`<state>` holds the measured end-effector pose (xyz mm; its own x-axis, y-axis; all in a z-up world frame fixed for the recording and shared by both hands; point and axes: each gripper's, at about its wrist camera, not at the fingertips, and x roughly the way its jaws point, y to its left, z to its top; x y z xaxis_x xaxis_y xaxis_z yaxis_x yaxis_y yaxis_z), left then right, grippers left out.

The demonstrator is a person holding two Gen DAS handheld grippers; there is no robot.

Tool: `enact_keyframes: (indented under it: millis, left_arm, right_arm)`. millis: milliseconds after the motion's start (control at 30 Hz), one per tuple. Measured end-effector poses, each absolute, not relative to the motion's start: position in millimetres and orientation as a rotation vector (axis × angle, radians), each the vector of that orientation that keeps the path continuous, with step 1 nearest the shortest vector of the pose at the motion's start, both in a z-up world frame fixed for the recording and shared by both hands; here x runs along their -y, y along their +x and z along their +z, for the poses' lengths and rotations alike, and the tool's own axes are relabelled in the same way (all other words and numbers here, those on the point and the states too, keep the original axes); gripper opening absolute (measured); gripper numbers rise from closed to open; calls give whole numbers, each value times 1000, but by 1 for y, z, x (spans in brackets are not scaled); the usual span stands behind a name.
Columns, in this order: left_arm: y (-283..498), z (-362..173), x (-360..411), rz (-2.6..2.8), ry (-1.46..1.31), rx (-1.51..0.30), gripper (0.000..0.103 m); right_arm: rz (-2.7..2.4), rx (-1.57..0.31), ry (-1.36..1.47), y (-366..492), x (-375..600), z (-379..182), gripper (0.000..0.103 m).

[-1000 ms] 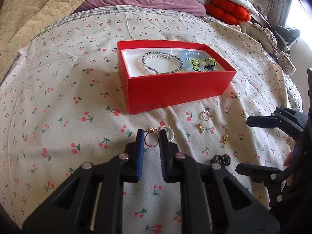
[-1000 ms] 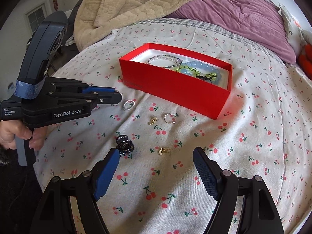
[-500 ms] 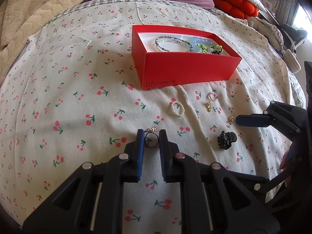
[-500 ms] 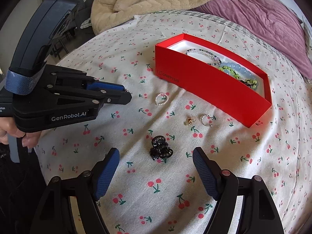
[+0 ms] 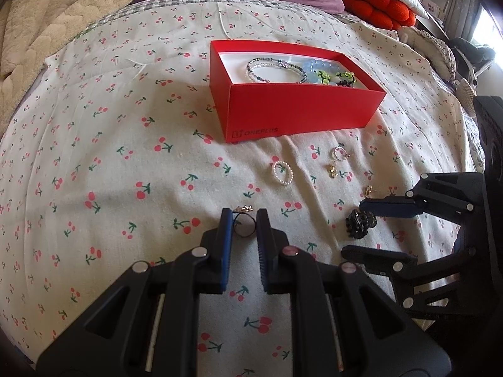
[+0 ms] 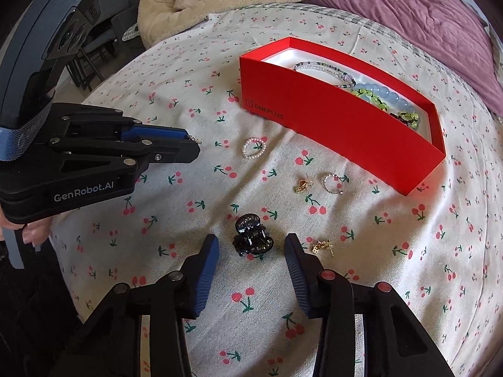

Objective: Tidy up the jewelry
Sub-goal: 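Grasp a ring with left tool while right tool grasps black hair clip, then lower ring into box with left tool while right tool drops hair clip in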

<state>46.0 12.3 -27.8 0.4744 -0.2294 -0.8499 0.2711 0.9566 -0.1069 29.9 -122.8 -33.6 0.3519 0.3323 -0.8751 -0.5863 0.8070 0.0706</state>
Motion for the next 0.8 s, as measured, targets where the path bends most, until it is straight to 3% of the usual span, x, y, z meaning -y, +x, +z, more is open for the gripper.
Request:
enact_keyframes:
  millis: [167, 800]
  left_arm:
    - [46, -28, -12, -306, 44, -1033, 17]
    - [53, -5, -10, -321, -15, -1000, 17]
  right_arm:
    - [606, -1052, -279, 31, 122, -32, 25]
    - [561, -987, -250, 41, 130, -3, 24]
